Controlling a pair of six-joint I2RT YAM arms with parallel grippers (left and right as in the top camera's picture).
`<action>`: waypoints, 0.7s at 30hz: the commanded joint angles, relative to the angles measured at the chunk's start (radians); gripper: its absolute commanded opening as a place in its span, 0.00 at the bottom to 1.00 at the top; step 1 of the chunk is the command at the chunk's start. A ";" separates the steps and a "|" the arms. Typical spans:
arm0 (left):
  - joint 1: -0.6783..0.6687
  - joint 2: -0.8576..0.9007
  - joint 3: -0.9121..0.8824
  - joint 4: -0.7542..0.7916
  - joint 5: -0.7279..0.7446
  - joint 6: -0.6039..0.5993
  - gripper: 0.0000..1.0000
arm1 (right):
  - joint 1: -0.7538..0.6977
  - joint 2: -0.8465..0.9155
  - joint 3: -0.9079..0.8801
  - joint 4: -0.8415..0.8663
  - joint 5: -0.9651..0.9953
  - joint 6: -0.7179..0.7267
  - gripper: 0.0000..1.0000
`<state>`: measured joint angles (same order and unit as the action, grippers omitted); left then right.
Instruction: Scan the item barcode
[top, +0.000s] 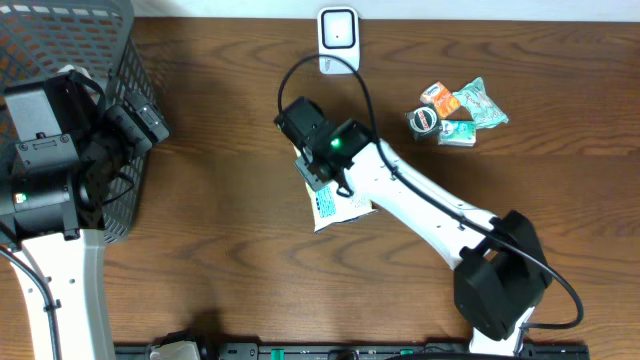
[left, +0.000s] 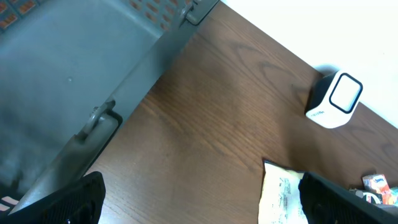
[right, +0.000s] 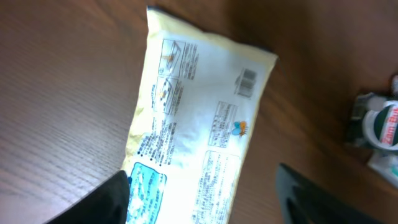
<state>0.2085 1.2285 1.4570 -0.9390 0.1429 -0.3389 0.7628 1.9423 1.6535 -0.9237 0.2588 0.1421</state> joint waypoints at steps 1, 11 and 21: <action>0.005 0.000 0.001 -0.003 -0.010 0.013 0.98 | -0.053 0.001 0.055 -0.024 -0.010 0.050 0.80; 0.005 0.000 0.001 -0.003 -0.010 0.013 0.98 | -0.278 0.034 0.021 -0.046 -0.538 -0.018 0.15; 0.005 0.000 0.001 -0.003 -0.010 0.013 0.97 | -0.176 0.061 -0.251 0.106 -0.447 0.195 0.02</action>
<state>0.2085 1.2285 1.4570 -0.9394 0.1432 -0.3389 0.5610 1.9980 1.4662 -0.8417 -0.2810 0.1879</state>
